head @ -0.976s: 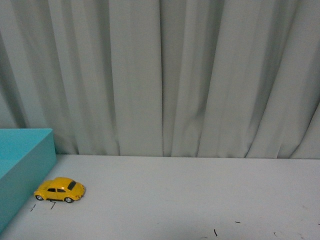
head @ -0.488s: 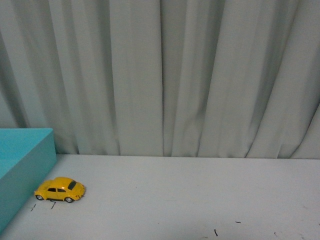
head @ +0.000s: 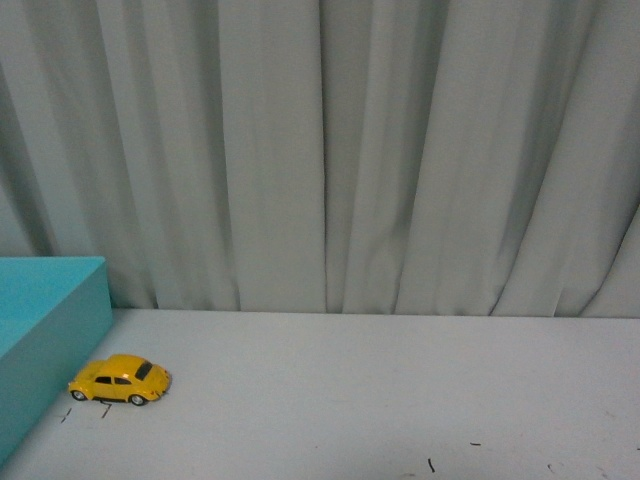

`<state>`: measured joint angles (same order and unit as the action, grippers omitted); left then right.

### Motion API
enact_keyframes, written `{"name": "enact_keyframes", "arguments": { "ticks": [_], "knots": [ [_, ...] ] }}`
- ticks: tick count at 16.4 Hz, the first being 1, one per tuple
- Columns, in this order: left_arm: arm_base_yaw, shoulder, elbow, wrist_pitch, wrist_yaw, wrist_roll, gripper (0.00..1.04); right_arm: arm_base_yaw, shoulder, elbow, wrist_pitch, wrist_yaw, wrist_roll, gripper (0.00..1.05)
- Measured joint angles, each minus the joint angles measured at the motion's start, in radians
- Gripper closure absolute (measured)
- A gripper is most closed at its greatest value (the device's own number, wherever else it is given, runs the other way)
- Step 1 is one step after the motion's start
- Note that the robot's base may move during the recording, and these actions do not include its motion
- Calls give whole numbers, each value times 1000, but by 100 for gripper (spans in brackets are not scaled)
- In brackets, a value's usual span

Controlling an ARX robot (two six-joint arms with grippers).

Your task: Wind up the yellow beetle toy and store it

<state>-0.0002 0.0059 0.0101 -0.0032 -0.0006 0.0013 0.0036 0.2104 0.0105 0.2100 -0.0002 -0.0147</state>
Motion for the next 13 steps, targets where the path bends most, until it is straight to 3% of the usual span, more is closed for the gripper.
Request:
{"name": "enact_keyframes", "arguments": {
  "ticks": [3,4,8,9,13],
  "knots": [
    [0,0,0,0,0,0,7,0,-58,0,-68,0,0,103],
    [0,0,0,0,0,0,7,0,-151,1,-206,-2,0,103],
    [0,0,0,0,0,0,7,0,-208,0,-213,1,0,103],
    [0,0,0,0,0,0,7,0,-208,0,-214,0,0,98],
    [0,0,0,0,0,0,7,0,-208,0,-214,0,0,50]
  ]
}}
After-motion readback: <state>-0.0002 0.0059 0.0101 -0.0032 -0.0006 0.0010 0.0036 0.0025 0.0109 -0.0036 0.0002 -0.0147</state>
